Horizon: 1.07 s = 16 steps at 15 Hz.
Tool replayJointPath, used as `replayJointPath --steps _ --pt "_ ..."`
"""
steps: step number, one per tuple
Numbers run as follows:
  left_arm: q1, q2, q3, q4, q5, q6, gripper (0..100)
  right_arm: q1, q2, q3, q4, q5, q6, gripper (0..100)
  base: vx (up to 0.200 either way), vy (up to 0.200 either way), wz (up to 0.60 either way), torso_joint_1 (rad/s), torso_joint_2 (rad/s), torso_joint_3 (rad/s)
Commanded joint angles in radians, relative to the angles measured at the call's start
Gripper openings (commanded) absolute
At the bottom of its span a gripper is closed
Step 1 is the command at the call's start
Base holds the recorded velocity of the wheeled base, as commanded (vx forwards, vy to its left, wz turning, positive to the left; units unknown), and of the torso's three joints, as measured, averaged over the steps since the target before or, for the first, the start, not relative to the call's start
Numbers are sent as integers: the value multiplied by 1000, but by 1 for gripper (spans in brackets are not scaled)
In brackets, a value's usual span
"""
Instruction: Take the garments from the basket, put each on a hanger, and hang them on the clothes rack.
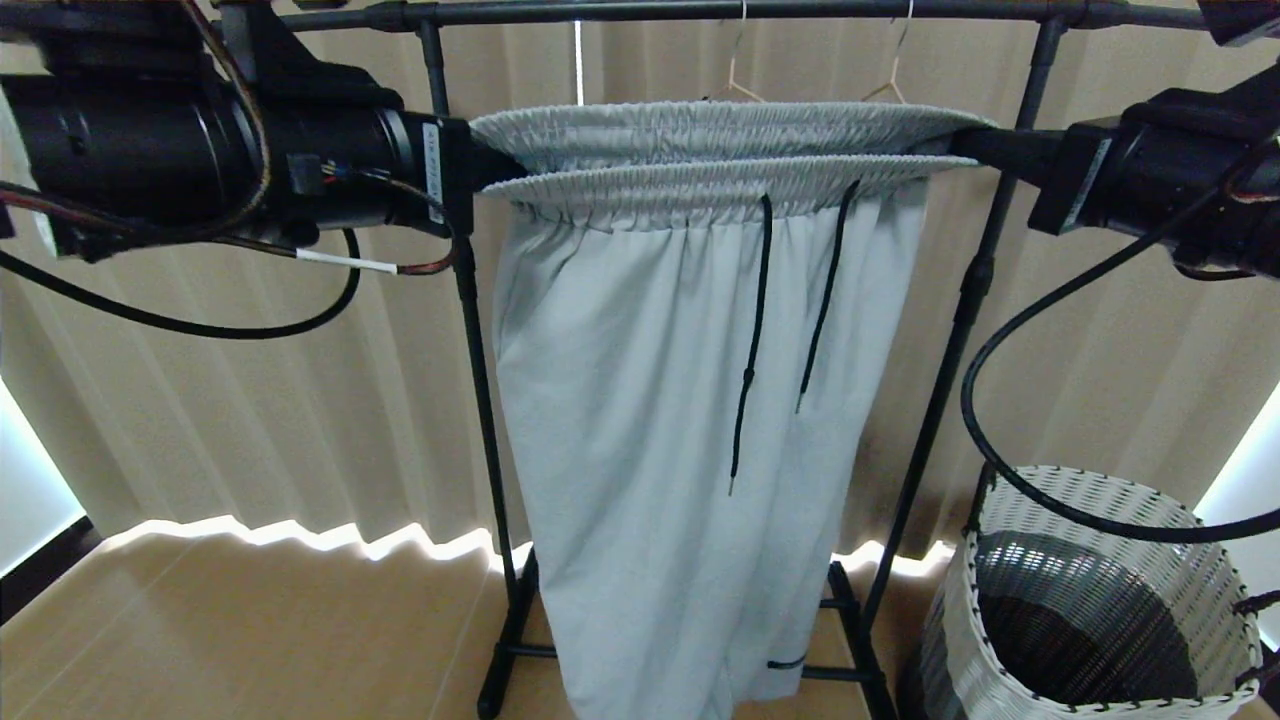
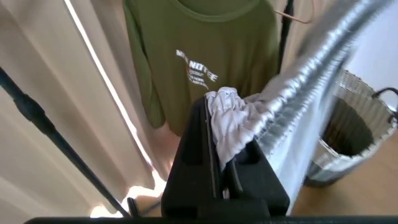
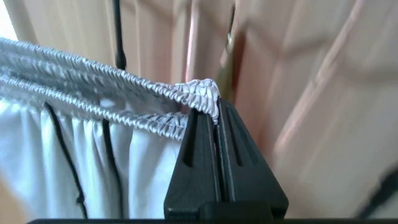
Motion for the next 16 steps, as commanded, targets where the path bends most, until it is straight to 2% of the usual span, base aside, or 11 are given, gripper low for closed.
replayJointPath --steps 1,3,6,8,9,11,16 --pt "-5 24 56 -17 2 1 0 -3 -66 82 10 0 0 0 0 0 0 0 0 0" --pt "-28 11 97 -20 18 1 0 34 -73 145 -6 -1 0 0 0 0 0 0 0 0" --pt "-64 -12 102 -19 19 -2 0 54 -70 148 -6 3 1 0 0 0 0 0 0 0" --pt "-74 -9 144 -22 24 4 0 88 -62 182 -7 -1 1 0 0 0 0 0 0 0" --pt "-74 -9 144 -22 24 4 0 88 -62 182 -7 -1 1 0 0 0 0 0 0 0" --pt "-73 -4 143 -83 33 1 0 90 -68 179 -7 0 1 0 0 0 0 0 0 0" --pt "-87 -7 172 -91 33 1 0 103 -65 211 -41 2 1 0 0 0 0 0 0 0"
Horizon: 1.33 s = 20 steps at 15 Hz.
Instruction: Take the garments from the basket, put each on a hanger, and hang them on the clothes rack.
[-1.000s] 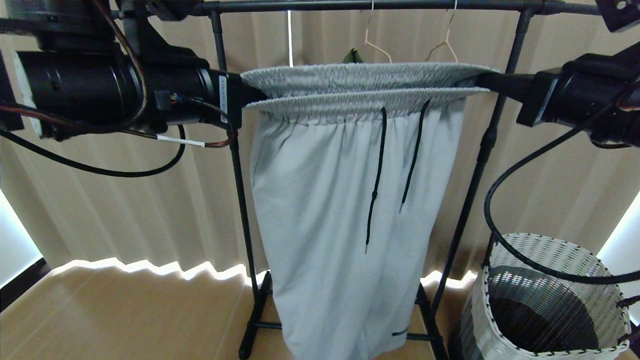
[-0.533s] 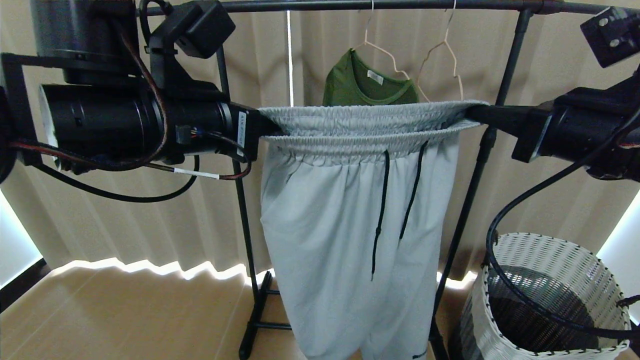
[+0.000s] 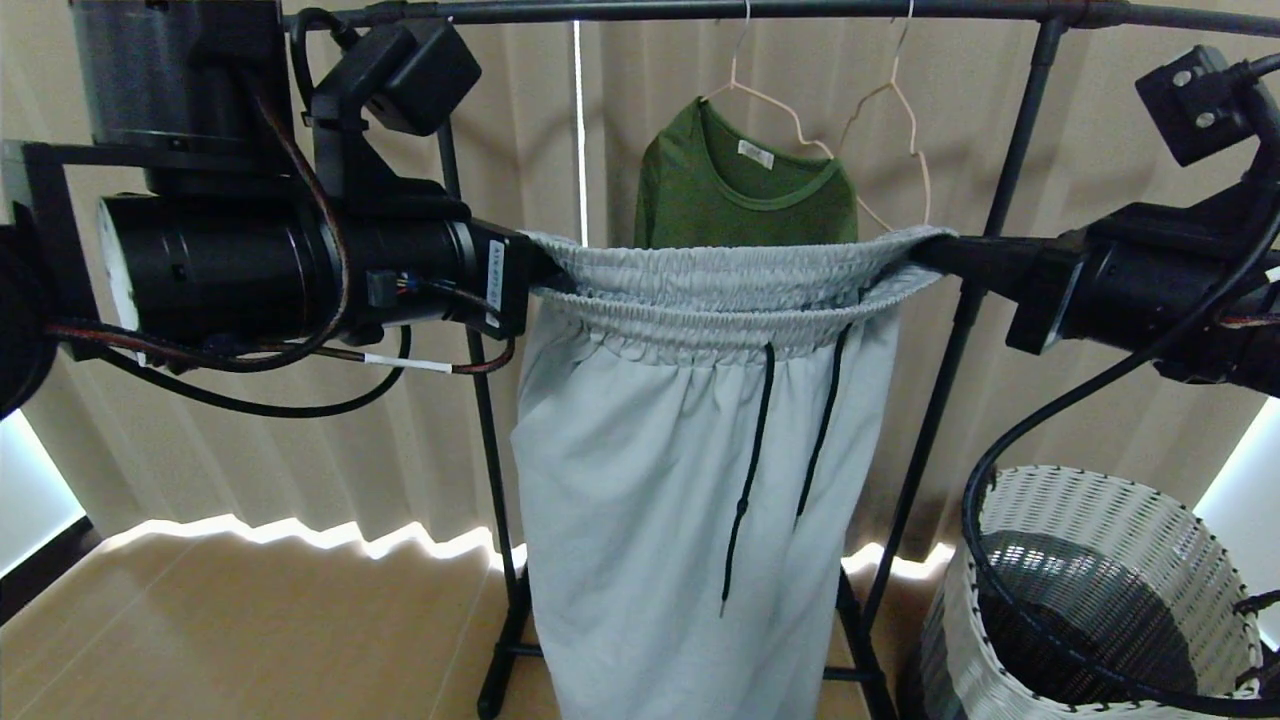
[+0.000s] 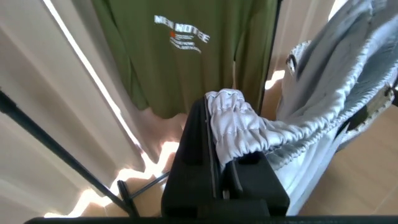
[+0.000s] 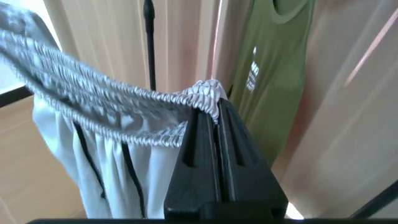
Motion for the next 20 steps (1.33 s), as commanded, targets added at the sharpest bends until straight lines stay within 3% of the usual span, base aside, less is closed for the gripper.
replayJointPath --steps 1,11,20 --pt "-2 -5 -2 -1 -1 0 0 3 3 3 -17 1 0 0 0 0 0 0 0 0" --pt "-4 -6 17 -67 -1 -3 0 3 20 -2 -40 3 -2 0 0 0 0 0 0 0" --pt "1 -75 -36 -67 -3 -9 0 0 20 -103 -31 7 0 0 0 0 0 0 0 0"
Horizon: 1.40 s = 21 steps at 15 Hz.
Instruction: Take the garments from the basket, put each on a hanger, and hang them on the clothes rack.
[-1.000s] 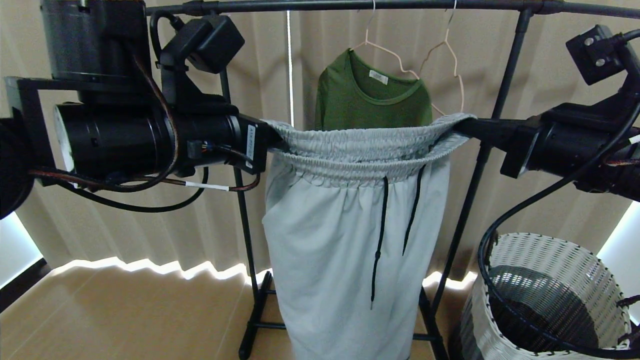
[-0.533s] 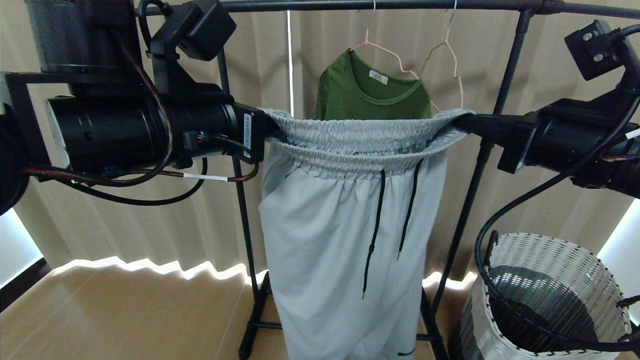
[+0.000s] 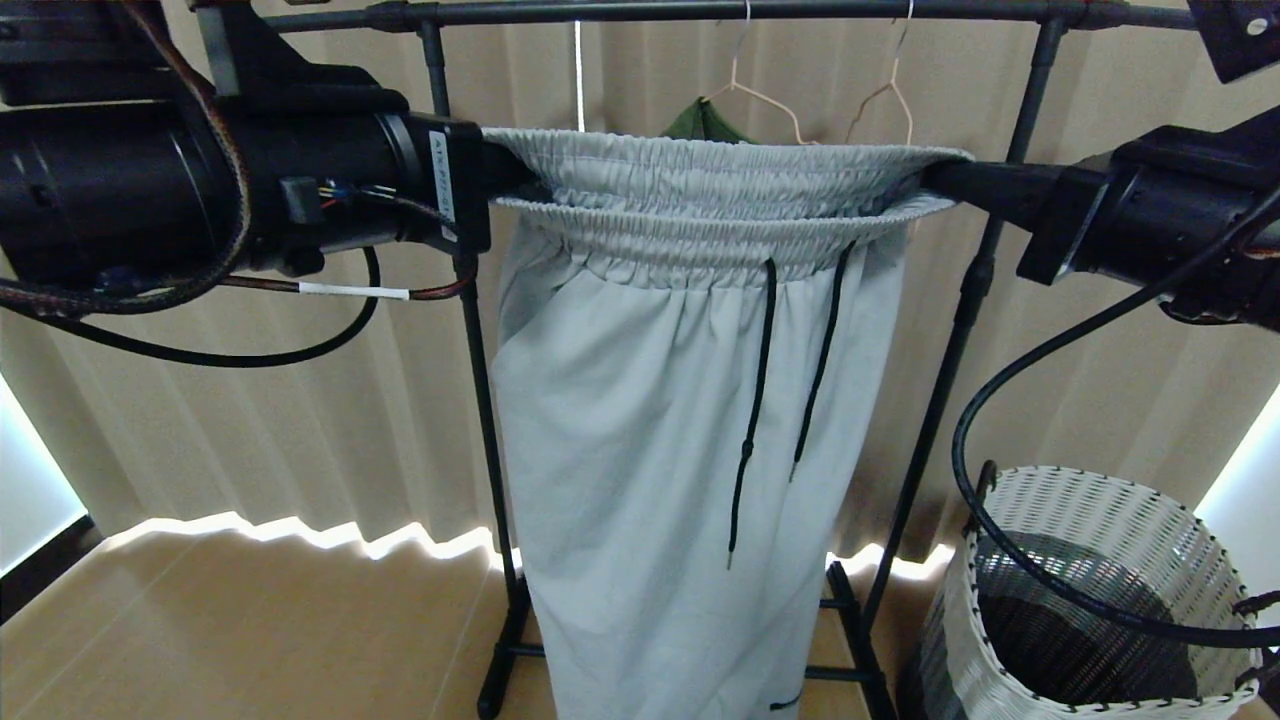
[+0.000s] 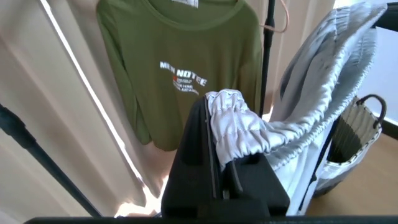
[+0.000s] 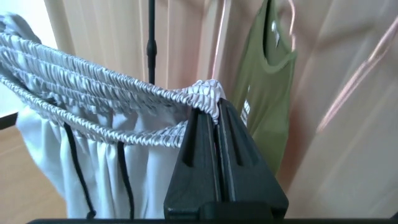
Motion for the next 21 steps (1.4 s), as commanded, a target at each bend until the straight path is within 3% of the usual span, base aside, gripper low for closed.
replayJointPath --steps 1,4,5,9,11,13,15,21 --pt "6 -14 10 0 0 1 0 0 0 -2 1 0 0 0 0 0 0 0 0 0" --pt "9 -12 30 -1 2 0 0 0 -1 3 -2 0 2 0 0 0 0 0 0 0" --pt "12 -14 32 -1 2 0 0 0 -1 7 -6 0 0 100 0 0 0 0 0 0" --pt "23 -11 42 0 3 1 0 3 -10 61 -8 3 3 100 0 0 0 0 0 0" --pt "55 -8 88 0 33 8 0 40 -35 159 -20 15 6 100 0 0 0 0 0 0" --pt "65 -3 121 -1 122 9 0 59 -66 236 -103 81 9 100 0 0 0 0 0 0" --pt "68 9 116 -1 134 1 0 61 -95 311 -174 163 5 100 0 0 0 0 0 0" --pt "95 6 145 0 192 11 0 61 -170 408 -183 239 5 100 0 0 0 0 0 0"
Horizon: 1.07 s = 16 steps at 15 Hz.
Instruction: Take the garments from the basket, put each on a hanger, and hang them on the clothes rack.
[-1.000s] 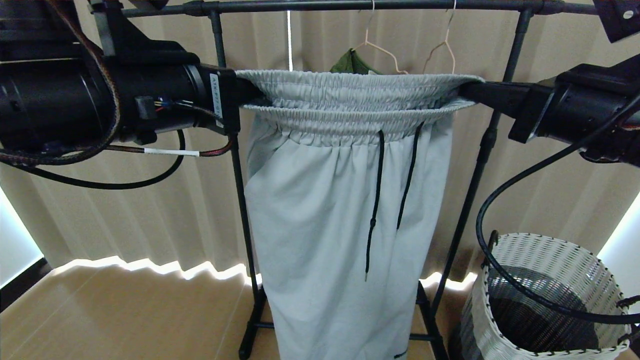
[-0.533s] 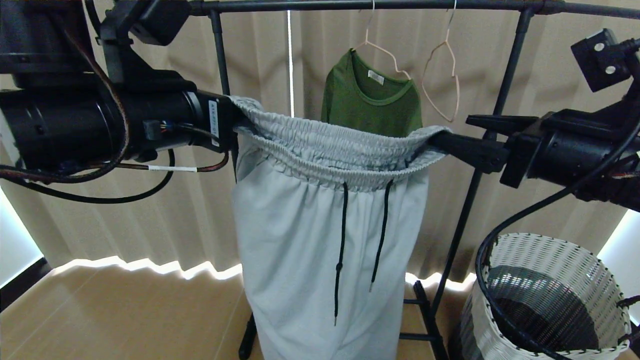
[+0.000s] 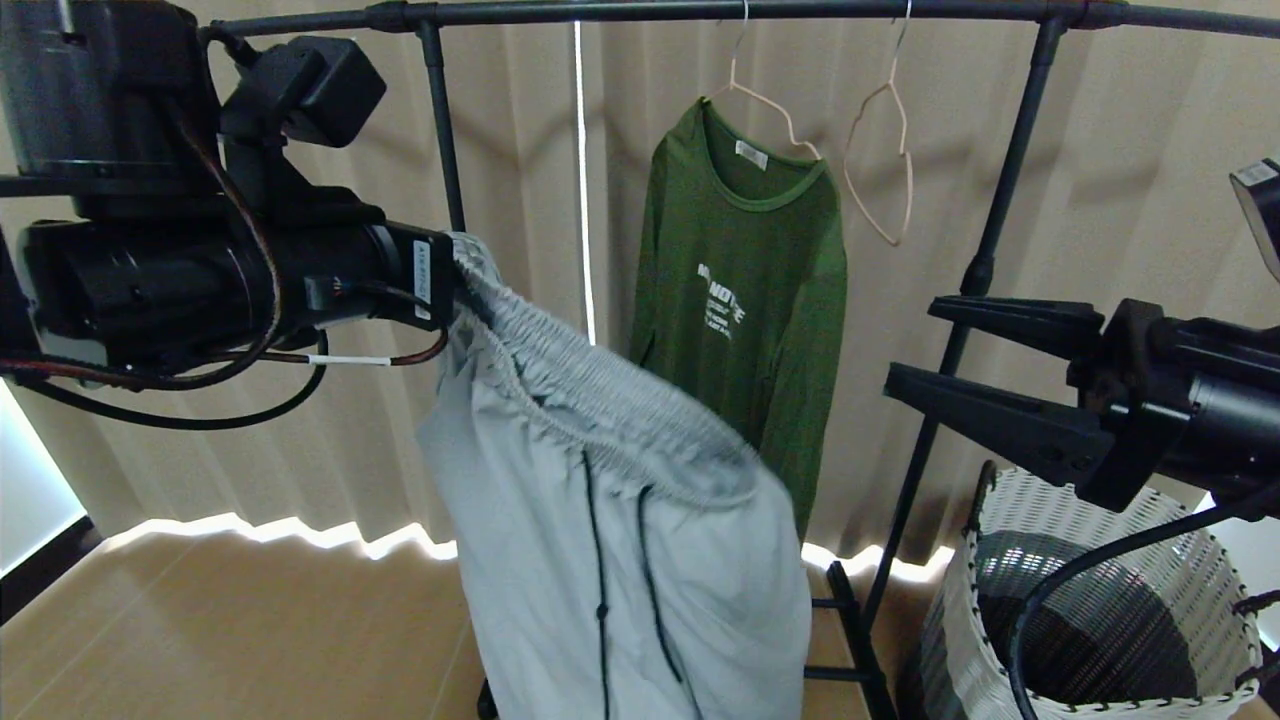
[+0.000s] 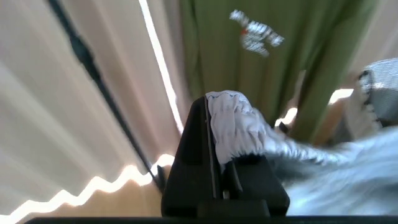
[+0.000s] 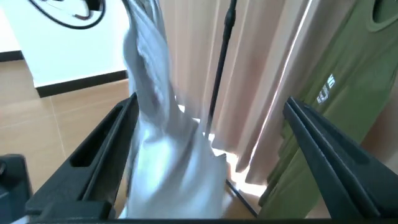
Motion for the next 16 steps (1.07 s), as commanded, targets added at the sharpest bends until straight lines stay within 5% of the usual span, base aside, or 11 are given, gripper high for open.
replayJointPath --steps 1,3,6,11,16 --pt "1 -9 21 -1 3 1 0 -1 -29 29 2 -6 -7 100 0 0 0 0 0 0" --pt "15 -69 72 -1 6 1 0 -70 -84 110 5 -23 -107 100 0 0 0 0 0 0" --pt "49 -173 167 -1 4 10 0 -220 -153 267 2 -160 -250 100 0 0 0 0 0 0" --pt "163 -274 216 4 6 8 0 -378 -265 469 2 -252 -244 100 0 0 0 0 0 0" --pt "190 -323 300 -1 3 2 0 -389 -248 469 3 -258 -256 100 0 0 0 0 0 0"
